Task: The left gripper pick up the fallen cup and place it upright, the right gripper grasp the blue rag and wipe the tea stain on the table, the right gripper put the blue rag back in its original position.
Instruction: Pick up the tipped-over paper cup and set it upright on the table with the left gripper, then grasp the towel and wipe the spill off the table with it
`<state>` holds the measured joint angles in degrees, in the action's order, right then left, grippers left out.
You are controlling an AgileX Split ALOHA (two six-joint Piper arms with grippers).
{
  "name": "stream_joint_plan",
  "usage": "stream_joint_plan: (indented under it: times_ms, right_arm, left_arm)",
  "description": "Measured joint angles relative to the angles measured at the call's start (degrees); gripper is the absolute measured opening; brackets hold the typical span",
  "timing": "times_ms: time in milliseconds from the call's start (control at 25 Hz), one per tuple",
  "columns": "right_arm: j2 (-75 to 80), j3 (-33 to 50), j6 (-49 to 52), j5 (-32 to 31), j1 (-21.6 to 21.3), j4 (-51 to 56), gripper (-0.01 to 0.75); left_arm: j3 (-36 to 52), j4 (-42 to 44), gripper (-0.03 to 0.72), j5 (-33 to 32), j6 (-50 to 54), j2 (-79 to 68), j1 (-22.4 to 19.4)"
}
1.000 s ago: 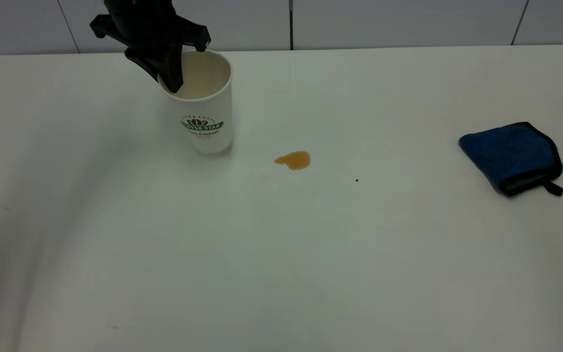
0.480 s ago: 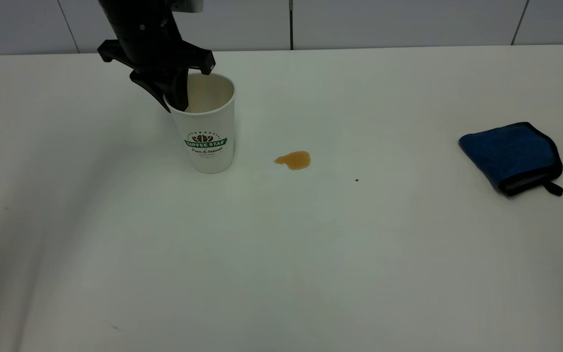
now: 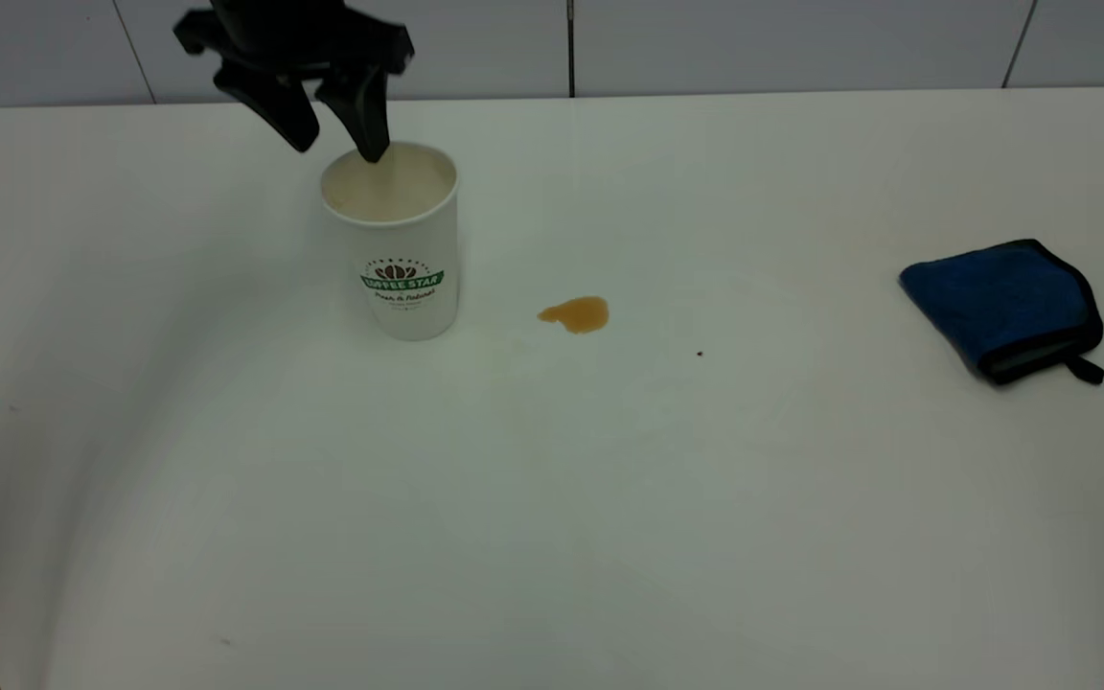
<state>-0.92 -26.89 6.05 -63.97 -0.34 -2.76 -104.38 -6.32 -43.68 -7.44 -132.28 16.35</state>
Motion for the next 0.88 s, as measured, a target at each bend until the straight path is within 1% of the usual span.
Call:
stream_joint_plan:
  times_ms: [120, 320, 520, 640, 720, 800, 880]
  right_arm:
    - [0.0, 0.0, 0.0, 0.0, 0.0, 0.0, 0.534]
    - [0.0, 0.0, 0.0, 0.0, 0.0, 0.0, 0.534]
    - [0.0, 0.0, 0.0, 0.0, 0.0, 0.0, 0.534]
    - [0.0, 0.0, 0.0, 0.0, 0.0, 0.0, 0.534]
    - [0.0, 0.0, 0.0, 0.0, 0.0, 0.0, 0.534]
    - [0.0, 0.0, 0.0, 0.0, 0.0, 0.0, 0.534]
    - [0.0, 0.0, 0.0, 0.0, 0.0, 0.0, 0.534]
  left_arm:
    - [0.0, 0.0, 0.579, -3.6, -0.6, 5.0, 0.4]
    - [0.0, 0.0, 0.582, -12.0, -1.1, 16.8, 1.1]
    - [0.1, 0.0, 0.582, -23.2, -1.1, 28.0, 1.1]
    - [0.4, 0.1, 0.582, -23.2, -1.1, 33.1, 1.1]
    - [2.7, 0.5, 0.582, -23.2, -0.9, 36.8, 1.1]
    - [7.1, 0.9, 0.582, -23.2, -0.3, 40.6, 1.1]
    - [14.4, 1.0, 0.582, -23.2, 0.1, 45.3, 1.1]
